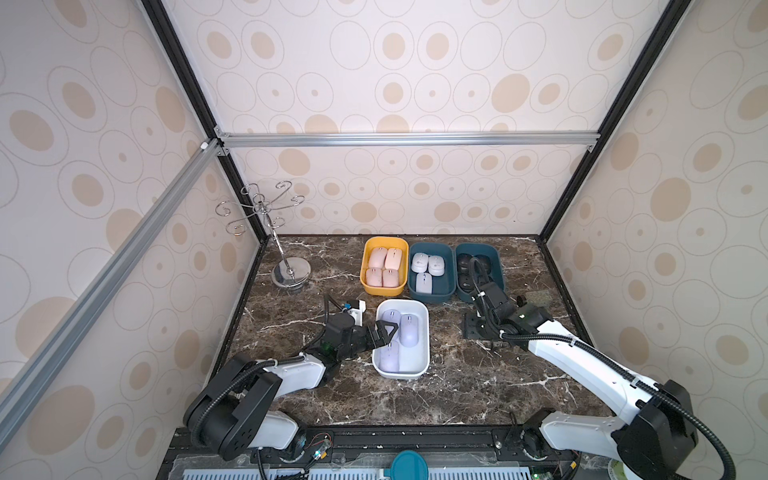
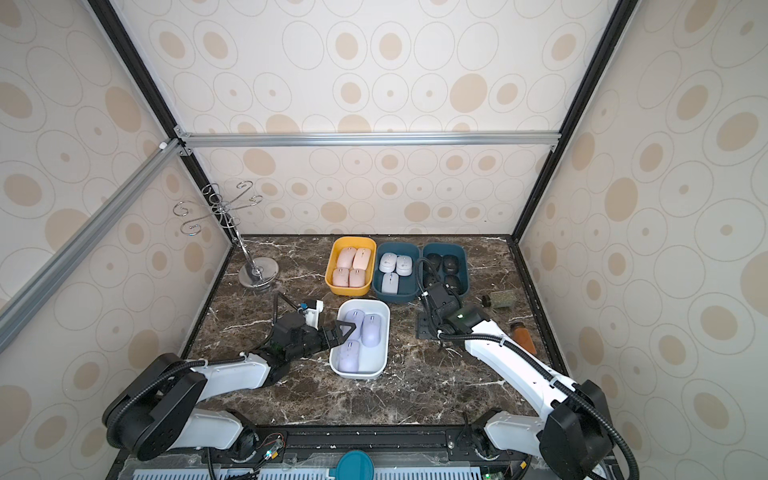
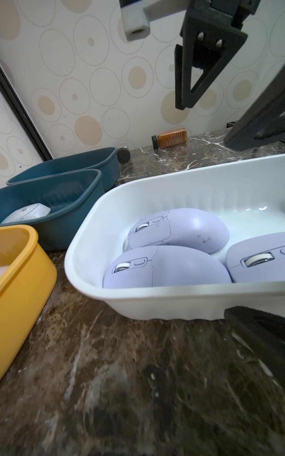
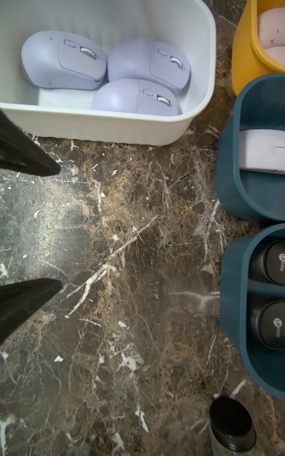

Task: Place the mice by color into the storage box
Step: Reset both arms

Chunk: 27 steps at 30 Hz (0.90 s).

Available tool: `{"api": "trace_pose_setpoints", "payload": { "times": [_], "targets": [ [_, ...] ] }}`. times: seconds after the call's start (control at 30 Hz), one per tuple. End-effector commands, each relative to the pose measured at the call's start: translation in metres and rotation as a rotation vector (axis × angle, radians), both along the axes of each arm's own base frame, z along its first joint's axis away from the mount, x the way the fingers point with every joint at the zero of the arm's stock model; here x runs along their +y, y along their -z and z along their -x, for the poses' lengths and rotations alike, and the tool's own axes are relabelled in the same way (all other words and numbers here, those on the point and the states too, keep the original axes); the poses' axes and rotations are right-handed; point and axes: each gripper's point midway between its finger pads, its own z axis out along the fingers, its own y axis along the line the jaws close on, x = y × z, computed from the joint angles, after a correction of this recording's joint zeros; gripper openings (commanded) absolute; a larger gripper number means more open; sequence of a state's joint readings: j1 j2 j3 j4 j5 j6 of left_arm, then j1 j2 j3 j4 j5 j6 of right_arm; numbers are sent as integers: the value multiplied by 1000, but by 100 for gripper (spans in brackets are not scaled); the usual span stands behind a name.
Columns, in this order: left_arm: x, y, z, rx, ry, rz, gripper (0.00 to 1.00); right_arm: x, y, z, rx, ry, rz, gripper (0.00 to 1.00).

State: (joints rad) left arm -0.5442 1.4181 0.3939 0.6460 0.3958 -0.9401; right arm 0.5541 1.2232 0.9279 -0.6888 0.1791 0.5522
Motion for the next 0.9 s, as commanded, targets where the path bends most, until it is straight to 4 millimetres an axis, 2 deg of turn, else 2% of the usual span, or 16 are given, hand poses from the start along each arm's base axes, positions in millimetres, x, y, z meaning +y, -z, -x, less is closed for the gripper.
{"api": "trace_pose_setpoints", "payload": {
  "times": [0.0,0.13,0.3,0.47,0.57,0.73,0.87],
  "targets": [
    [-19,-28,-14,-64,29,84,100,5,1,6,8,-11,-49,69],
    [-31,-32,-16,-50,50,125,100,5,2,9,16,-10,-59,69],
    [-44,-39,-7,-55,73,155,100,0,-2,10,-4,-6,-44,70],
    [-38,-39,7,-52,24,160,100,-1,-5,10,-8,-9,-41,70],
    [-34,-39,18,-46,18,166,100,1,3,13,20,-11,-44,70],
    [-45,-42,37,-49,65,187,100,1,28,13,90,6,-13,62],
    [-43,-38,36,-58,46,163,100,14,44,10,134,-17,-45,62]
  ]
}}
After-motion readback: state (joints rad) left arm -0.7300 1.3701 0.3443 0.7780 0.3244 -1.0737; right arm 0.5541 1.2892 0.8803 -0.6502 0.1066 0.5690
